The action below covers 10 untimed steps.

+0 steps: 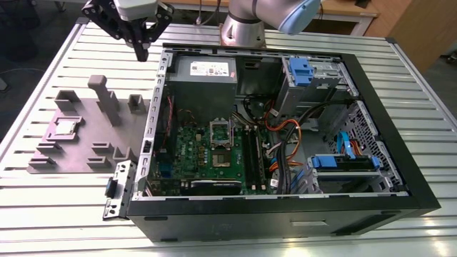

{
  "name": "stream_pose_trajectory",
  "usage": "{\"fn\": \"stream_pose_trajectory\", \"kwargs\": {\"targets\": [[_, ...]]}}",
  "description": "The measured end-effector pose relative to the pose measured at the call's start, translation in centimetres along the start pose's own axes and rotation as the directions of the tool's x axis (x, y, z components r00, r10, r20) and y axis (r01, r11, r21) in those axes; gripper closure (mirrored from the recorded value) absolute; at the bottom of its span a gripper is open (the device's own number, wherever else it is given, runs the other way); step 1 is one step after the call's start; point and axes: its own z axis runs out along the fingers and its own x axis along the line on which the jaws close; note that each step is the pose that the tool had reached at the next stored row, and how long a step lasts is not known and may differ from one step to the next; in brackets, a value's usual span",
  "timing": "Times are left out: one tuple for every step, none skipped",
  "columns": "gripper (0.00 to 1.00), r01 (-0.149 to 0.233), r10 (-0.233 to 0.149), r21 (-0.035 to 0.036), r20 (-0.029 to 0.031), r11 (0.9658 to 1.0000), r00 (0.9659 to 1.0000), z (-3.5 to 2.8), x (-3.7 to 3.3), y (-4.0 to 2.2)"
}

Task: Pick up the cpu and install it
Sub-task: 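Reach for the cpu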

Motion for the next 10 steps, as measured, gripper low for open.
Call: {"fn": "stream_pose_trajectory", "kwargs": {"targets": [[0.89,0.000,0.000,0.0000,-0.0001,1.0000,1.0000,0.00,0.04,0.00],[0.89,0.000,0.000,0.0000,-0.0001,1.0000,1.0000,0.01,0.08,-0.01],[0.89,0.000,0.000,0.0000,-0.0001,1.0000,1.0000,0.01,0.13,-0.01],[0.89,0.000,0.000,0.0000,-0.0001,1.0000,1.0000,0.02,0.17,-0.01],[0.89,0.000,0.000,0.0000,-0.0001,1.0000,1.0000,0.02,0.22,-0.02],[0.89,0.000,0.000,0.0000,-0.0001,1.0000,1.0000,0.03,0.27,-0.02],[0.89,0.000,0.000,0.0000,-0.0001,1.0000,1.0000,0.03,0.32,-0.03],[0.89,0.000,0.000,0.0000,-0.0001,1.0000,1.0000,0.03,0.38,-0.03],[0.89,0.000,0.000,0.0000,-0.0001,1.0000,1.0000,0.04,0.43,-0.03],[0.89,0.000,0.000,0.0000,-0.0001,1.0000,1.0000,0.04,0.49,-0.04]]}}
